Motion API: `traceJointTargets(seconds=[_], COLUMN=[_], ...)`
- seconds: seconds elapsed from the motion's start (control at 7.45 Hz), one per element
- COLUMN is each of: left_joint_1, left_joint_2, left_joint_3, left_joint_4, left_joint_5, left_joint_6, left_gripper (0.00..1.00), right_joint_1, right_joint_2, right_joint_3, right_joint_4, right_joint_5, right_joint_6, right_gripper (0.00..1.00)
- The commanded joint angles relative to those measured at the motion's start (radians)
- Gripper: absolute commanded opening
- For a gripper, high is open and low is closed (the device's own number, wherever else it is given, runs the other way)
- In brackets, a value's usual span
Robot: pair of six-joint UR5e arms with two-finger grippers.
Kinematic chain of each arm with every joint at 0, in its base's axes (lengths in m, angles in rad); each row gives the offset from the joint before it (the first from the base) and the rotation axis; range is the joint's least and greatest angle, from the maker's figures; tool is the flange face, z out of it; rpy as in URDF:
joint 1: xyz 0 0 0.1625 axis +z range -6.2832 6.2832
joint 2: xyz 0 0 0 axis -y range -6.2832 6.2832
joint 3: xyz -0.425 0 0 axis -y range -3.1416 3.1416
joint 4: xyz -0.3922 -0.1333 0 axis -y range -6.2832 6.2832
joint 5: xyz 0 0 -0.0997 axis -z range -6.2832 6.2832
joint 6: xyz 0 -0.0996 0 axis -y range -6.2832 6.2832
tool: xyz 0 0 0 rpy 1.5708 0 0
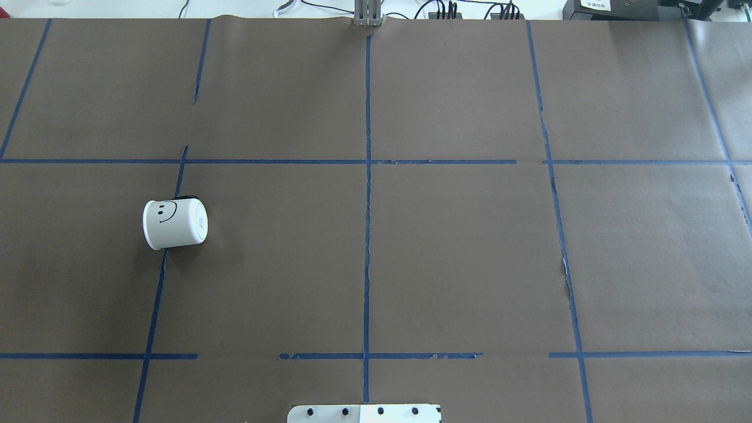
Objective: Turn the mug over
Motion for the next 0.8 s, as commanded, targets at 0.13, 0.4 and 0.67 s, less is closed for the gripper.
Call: traceJointTargets(seconds=[0.13, 0.4, 0.67], left_joint_1=[0.0, 0.005, 0.014], left_joint_2=[-0.009, -0.049, -0.052], left_joint_3=[0.001, -0.003, -0.011], left_joint_4=[-0.001, -0.001, -0.042], left_joint_5=[0.001, 0.001, 0.002], left_joint_6=[0.0, 0.005, 0.003], left_gripper=[1.0, 1.0, 1.0], right_joint_1=[0.0, 0.0, 0.0], right_joint_2=[0.0, 0.0, 0.0], right_joint_3=[0.0, 0.0, 0.0], right_joint_4=[0.0, 0.0, 0.0], right_joint_5=[0.0, 0.0, 0.0], right_joint_6=[0.0, 0.0, 0.0], right_gripper=[1.0, 1.0, 1.0])
